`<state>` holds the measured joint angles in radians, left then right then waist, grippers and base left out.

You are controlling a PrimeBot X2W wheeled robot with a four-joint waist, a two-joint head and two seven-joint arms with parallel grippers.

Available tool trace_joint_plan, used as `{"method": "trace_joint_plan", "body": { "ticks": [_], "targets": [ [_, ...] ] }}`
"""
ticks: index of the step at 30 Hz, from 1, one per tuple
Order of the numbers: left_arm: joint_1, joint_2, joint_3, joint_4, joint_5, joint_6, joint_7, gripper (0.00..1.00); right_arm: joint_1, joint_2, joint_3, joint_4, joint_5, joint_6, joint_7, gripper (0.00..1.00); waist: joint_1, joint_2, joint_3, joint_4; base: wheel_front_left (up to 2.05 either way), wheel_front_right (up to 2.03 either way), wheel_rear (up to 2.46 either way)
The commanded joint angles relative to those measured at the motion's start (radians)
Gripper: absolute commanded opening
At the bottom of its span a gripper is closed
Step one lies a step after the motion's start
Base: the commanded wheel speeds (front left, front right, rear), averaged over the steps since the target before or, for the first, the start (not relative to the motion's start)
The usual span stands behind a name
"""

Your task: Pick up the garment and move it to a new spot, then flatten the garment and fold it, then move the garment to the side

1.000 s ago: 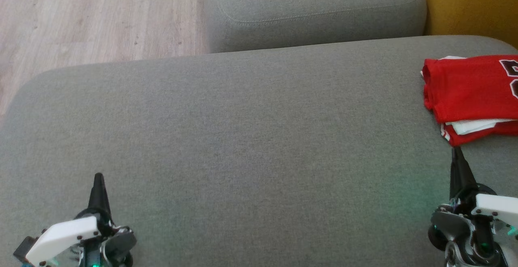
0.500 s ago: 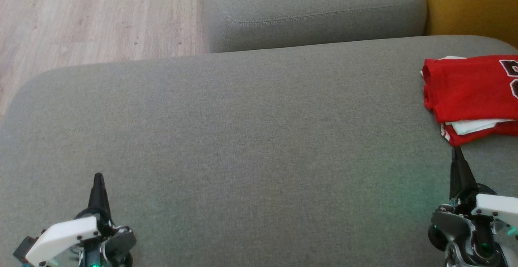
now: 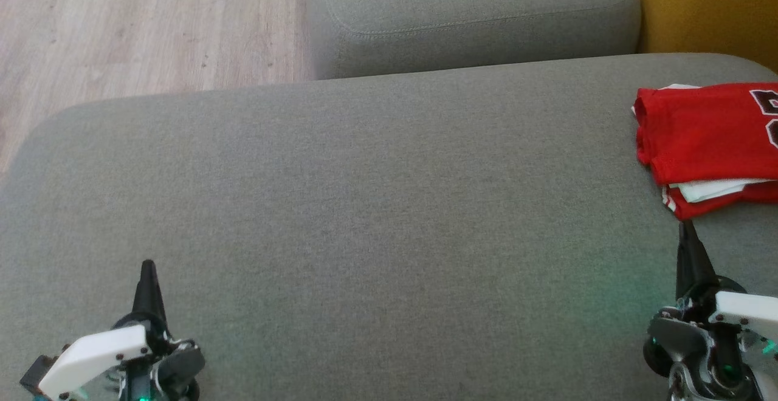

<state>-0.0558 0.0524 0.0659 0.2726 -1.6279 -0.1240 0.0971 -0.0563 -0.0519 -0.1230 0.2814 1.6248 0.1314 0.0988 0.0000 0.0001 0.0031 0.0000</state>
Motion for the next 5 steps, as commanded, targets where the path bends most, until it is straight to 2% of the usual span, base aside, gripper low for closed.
{"method": "trace_joint_plan", "body": {
  "ticks": [1,5],
  "targets": [
    [-0.051,0.007,0.036,-0.028,0.010,-0.007,0.007,0.00,-0.051,-0.006,0.019,-0.037,-0.008,-0.001,0.007,0.00,0.0000,-0.0001,0.000,0.000,0.00,0.00,0.00],
    [-0.051,0.006,0.037,-0.028,0.010,-0.007,0.007,0.00,-0.051,-0.005,0.018,-0.037,-0.009,-0.001,0.007,0.00,0.0000,-0.0001,0.000,0.000,0.00,0.00,0.00]
  ]
}}
